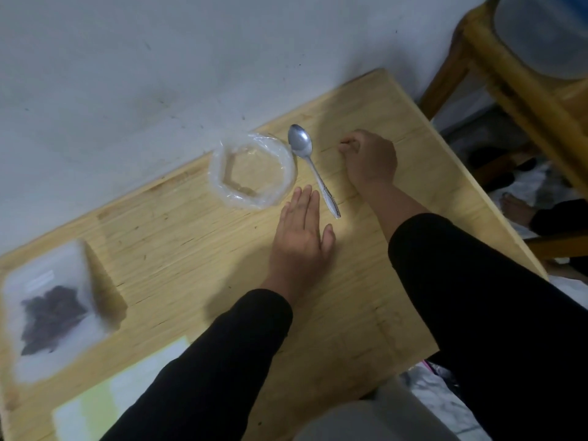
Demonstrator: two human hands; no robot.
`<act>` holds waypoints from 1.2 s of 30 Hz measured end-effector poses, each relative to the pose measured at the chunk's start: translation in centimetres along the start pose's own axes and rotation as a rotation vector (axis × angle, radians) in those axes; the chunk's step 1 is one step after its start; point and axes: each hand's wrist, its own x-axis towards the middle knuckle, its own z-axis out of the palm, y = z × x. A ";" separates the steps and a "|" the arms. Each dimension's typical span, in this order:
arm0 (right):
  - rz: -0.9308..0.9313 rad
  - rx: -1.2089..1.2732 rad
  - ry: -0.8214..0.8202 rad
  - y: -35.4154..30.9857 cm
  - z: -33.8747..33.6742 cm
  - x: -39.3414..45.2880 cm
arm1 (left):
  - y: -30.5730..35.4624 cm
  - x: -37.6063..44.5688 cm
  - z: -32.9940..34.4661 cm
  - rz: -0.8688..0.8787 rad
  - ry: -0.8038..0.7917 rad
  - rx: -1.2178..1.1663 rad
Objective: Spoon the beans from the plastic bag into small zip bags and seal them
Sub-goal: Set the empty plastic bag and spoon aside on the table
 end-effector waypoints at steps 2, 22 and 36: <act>0.015 -0.024 -0.008 0.2 -0.1 -0.5 | 0.1 0.0 -0.1 -0.022 -0.014 -0.011; 0.282 0.136 0.142 6.1 -5.6 -13.6 | 5.6 -1.5 0.3 0.232 -0.253 -0.194; 0.792 0.327 0.587 21.5 -13.3 -26.3 | 17.3 -2.8 5.3 0.570 -0.437 -0.136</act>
